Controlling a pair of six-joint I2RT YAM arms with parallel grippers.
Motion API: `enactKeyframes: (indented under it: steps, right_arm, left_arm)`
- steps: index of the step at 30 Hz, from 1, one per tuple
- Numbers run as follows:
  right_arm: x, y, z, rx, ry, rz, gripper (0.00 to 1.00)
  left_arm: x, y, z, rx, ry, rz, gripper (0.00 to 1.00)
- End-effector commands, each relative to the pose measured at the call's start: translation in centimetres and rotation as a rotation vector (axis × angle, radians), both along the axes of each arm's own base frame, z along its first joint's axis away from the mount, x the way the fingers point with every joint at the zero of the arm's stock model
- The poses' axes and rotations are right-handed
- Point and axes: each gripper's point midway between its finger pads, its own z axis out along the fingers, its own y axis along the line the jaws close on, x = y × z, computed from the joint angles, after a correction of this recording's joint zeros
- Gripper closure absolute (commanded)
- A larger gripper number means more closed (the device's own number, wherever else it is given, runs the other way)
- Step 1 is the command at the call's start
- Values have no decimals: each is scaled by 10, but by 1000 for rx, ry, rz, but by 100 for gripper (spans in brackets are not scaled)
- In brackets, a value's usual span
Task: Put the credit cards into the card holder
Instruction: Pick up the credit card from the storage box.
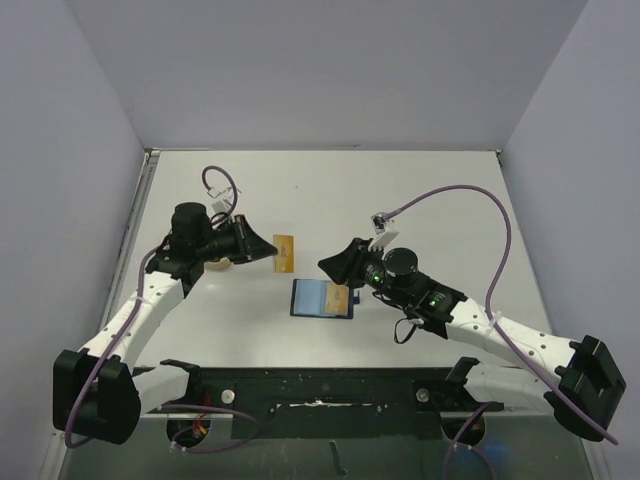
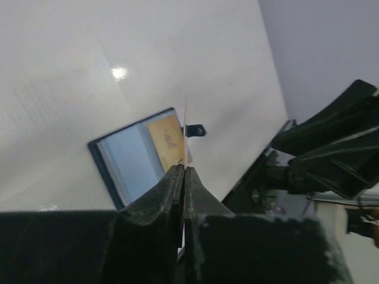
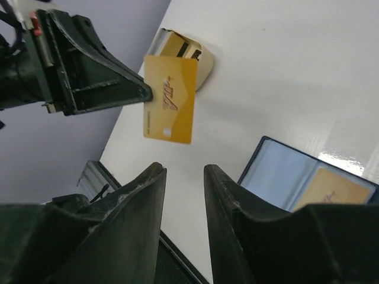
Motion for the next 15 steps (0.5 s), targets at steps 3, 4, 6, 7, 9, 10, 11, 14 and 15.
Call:
enactKeyframes:
  steps: [3, 4, 6, 7, 9, 10, 11, 14, 15]
  right_arm:
    - [1, 22, 54, 164, -70, 75, 64]
    - [2, 23, 54, 165, -65, 77, 62]
    - [2, 23, 52, 166, -52, 74, 59]
    - [3, 23, 49, 162, -44, 73, 57]
    - [3, 24, 46, 162, -29, 77, 56]
    - [3, 24, 46, 165, -25, 79, 56]
    - [4, 25, 45, 169, -19, 82, 56]
    - [3, 29, 47, 197, -10, 115, 58]
    - [3, 30, 48, 203, -10, 121, 59]
  left_arm:
    - [-33, -34, 60, -403, -54, -192, 100]
    - [-37, -35, 56, -426, -35, -196, 100]
    - [-43, -37, 56, -467, -21, -213, 100]
    - [-47, -38, 58, -487, -15, -225, 100]
    - [-52, -40, 60, -515, -9, -246, 100]
    - [-55, -42, 60, -522, -6, -260, 100]
    - [-59, -43, 59, -526, -1, -275, 100]
    - [-66, -46, 57, -542, 8, -294, 100]
    - [-68, -46, 56, -547, 10, -294, 100]
